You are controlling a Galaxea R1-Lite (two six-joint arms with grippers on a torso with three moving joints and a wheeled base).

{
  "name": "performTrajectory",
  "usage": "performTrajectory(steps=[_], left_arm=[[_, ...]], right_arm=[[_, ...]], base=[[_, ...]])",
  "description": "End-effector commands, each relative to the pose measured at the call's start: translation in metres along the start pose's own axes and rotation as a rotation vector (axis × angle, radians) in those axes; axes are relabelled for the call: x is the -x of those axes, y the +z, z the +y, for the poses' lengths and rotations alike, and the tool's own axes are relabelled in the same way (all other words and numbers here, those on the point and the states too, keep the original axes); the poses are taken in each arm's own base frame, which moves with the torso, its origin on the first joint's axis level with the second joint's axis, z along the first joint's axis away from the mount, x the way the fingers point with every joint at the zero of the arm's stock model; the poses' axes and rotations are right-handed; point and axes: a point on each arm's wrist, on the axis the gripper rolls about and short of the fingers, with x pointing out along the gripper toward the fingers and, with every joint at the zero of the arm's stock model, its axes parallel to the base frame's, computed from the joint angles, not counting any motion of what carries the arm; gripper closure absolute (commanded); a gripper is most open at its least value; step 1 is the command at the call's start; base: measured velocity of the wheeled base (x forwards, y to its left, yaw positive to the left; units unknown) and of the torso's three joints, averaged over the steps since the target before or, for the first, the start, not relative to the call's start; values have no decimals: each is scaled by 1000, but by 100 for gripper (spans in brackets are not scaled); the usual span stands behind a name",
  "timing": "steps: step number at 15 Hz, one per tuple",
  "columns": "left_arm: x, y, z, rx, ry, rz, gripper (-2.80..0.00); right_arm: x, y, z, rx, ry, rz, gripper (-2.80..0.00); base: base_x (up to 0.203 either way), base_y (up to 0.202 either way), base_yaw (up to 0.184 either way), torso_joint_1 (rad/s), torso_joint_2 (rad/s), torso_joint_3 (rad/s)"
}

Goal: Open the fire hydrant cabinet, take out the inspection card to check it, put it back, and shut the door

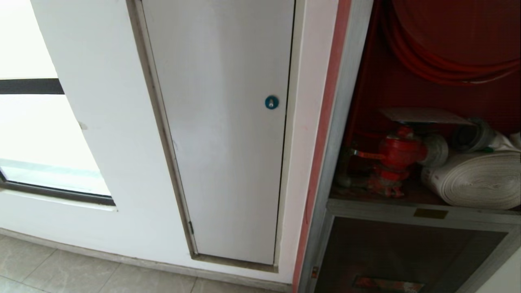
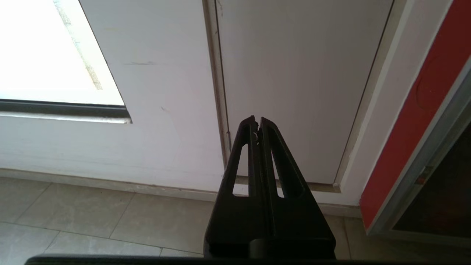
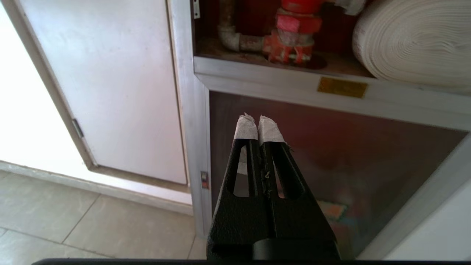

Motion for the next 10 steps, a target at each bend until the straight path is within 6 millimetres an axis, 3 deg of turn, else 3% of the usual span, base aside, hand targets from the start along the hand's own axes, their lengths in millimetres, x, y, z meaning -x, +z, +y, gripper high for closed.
performTrajectory(steps=[1, 10], left_arm=[[-1, -2, 0, 0, 0, 7, 0], [-1, -2, 0, 0, 0, 7, 0]], right_arm=[[0, 0, 0, 1, 1, -2, 0], [0, 0, 0, 1, 1, -2, 0]], base=[[195, 0, -3, 2, 6, 2], [195, 0, 0, 2, 2, 4]])
